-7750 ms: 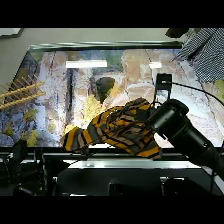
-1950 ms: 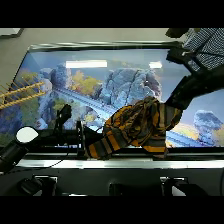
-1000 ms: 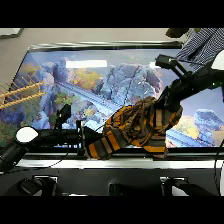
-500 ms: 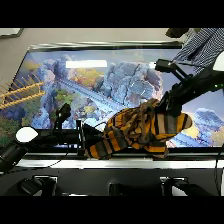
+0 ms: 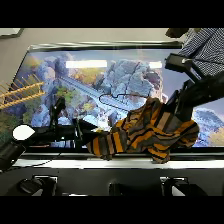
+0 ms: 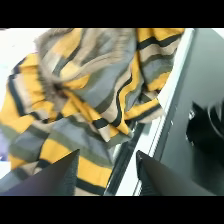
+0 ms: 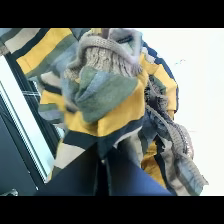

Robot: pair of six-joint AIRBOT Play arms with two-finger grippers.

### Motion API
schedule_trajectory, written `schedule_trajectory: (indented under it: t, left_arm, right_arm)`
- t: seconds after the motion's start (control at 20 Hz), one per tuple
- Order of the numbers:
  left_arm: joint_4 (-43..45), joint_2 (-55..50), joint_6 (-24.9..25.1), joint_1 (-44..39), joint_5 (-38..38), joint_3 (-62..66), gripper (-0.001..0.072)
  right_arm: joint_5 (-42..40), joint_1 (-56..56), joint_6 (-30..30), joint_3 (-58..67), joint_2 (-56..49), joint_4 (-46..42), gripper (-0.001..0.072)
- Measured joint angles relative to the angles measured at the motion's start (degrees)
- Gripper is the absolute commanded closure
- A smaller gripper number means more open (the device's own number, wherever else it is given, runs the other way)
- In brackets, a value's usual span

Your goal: Fold the clothes and pants, and hang the long-sleeved shirts on hangers.

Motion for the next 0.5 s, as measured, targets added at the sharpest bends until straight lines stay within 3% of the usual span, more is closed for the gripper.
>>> schedule_trajectory:
  t: [0.05,0.3,0.5]
  left_arm:
    - [0.0,0.0,-2.4,1.03,0.15,0.0,0.009]
    - [1.29,-0.22,-20.9,5.25,2.45,-0.02,0.0089]
    - [1.33,-2.73,-30.53,0.57,9.53,0.04,0.009]
  right_arm:
    - [0.0,0.0,0.0,0.0,0.61,-0.17,0.0696]
    - [0.02,0.0,0.24,0.0,2.45,-0.52,0.0695]
    - [0.02,0.0,0.61,0.0,2.8,-0.61,0.0695]
